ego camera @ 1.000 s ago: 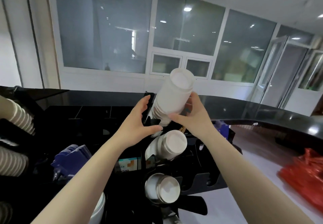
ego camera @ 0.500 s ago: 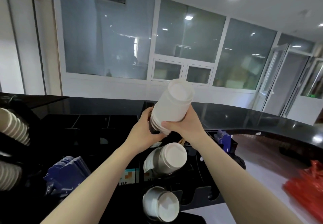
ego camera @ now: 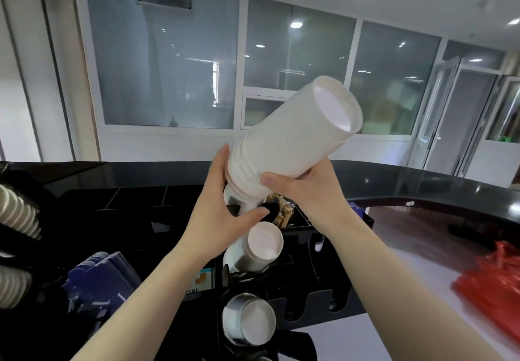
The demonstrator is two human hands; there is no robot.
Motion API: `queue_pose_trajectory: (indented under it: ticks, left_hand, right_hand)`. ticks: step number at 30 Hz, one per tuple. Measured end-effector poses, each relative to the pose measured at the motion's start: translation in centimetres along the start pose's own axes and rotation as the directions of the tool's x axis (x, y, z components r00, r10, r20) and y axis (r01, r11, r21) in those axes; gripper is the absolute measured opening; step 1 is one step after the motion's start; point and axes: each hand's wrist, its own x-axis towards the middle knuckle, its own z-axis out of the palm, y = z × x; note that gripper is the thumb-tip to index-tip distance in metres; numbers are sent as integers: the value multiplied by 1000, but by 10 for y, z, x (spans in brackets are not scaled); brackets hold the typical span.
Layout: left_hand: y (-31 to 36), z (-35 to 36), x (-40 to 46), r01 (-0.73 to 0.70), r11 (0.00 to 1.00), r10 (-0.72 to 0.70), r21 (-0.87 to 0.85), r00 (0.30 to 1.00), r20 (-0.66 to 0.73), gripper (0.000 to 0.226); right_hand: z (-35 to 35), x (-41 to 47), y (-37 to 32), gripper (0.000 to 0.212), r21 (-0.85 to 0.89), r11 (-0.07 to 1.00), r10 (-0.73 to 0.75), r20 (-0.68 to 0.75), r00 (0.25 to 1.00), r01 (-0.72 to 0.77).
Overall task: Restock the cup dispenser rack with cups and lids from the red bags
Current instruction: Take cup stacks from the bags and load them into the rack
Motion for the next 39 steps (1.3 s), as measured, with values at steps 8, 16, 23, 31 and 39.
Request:
queue_pose_trajectory:
  ticks: [8,16,23,31,39]
  left_hand:
    - [41,10,-51,-7,994,9,112,1000,-21,81]
    - [9,2,-109,195,981,-186,-4,940,287,73]
    - [-4,1,-134,151,976,-191,156,937,291,71]
    - [-18,-21,-146,193,976,-203,101,973,105,47]
    - [-29,-39,-151,246,968,-250,55,966,68,48]
  right_hand:
    - [-35,-64,-5,29,101,987,111,120,987,-123]
    - [-38,-118,11,72,237,937,272,-36,962,-256]
    - [-36,-146,17,66,65,967,249,-37,968,-246]
    - [2,-166,44,76,-114,968,224,-12,975,-224]
    - [16,-171,52,59,-477,831,367,88,926,-285]
